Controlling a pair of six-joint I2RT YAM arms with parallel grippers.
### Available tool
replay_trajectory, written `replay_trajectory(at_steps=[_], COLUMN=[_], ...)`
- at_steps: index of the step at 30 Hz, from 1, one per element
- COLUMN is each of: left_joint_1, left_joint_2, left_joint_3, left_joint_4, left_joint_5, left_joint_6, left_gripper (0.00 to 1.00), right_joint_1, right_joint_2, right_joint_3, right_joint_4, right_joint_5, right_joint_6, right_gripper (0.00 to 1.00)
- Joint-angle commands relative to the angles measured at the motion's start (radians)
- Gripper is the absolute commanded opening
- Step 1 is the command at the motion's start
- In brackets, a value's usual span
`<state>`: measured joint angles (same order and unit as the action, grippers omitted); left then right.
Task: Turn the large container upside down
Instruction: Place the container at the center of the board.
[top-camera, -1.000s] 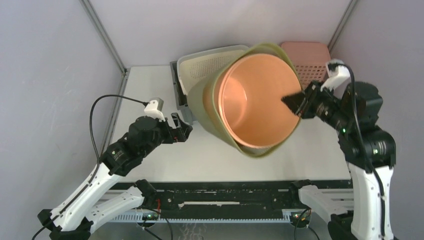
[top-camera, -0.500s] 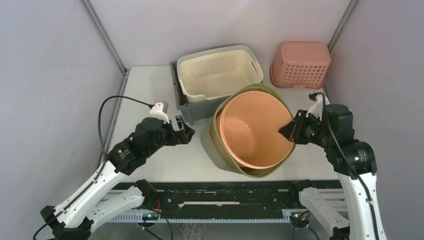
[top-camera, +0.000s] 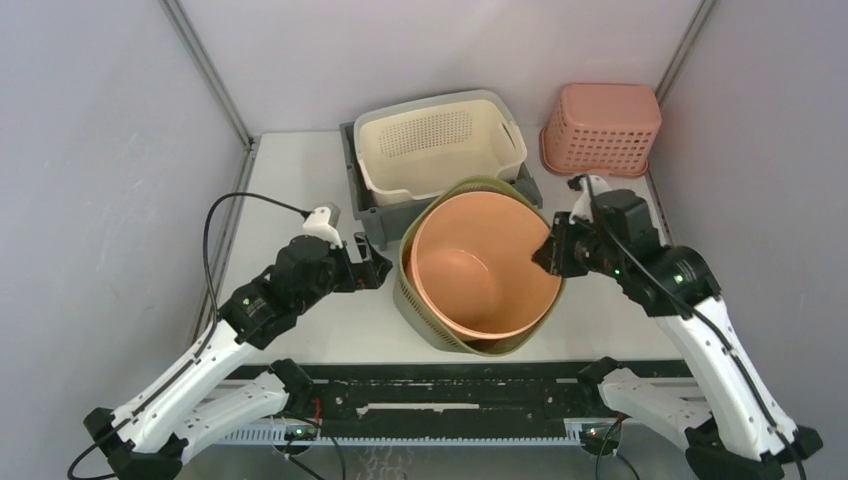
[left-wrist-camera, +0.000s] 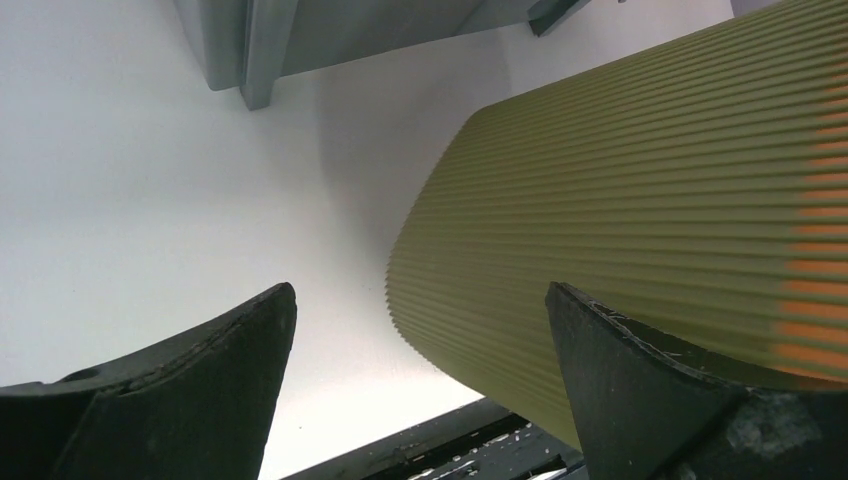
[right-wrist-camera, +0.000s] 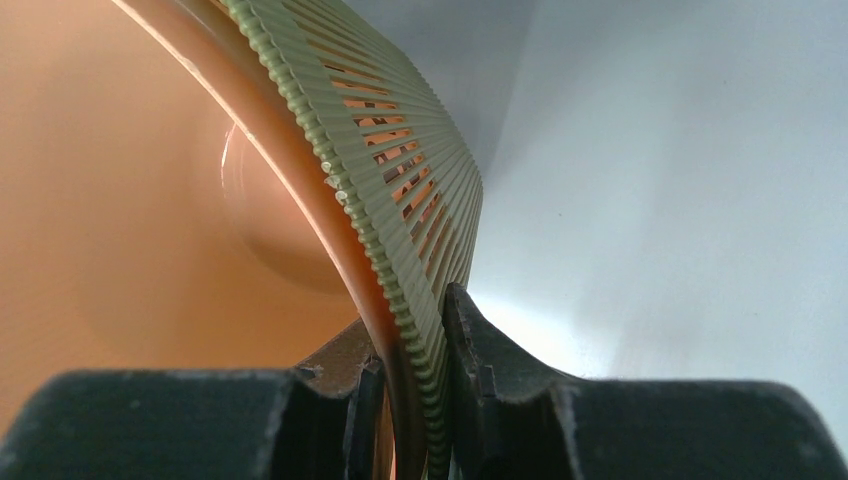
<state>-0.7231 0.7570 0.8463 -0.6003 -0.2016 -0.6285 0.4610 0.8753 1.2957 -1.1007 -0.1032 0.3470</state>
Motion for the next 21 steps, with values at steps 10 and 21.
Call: replay_trajectory(at_steps=[10, 21], left_joint_1=[0.005, 0.005], left_joint_2=[0.017, 0.047], left_joint_3=[-0.021, -0.028], left_joint_4=[0.060, 0.080], left_joint_5=[0.017, 0.023], left_joint_6=[-0.009, -0.010], left_gripper=[1.00, 1.00], right_joint_1=[0.175, 0.205], right_joint_2=[0.187, 0.251], right_joint_3=[0.224, 0.240], right_joint_4=[0.171, 0.183], right_joint_5=[0.153, 0.137], right_joint_6=[0.067, 0.070], right_gripper=[0.17, 0.52])
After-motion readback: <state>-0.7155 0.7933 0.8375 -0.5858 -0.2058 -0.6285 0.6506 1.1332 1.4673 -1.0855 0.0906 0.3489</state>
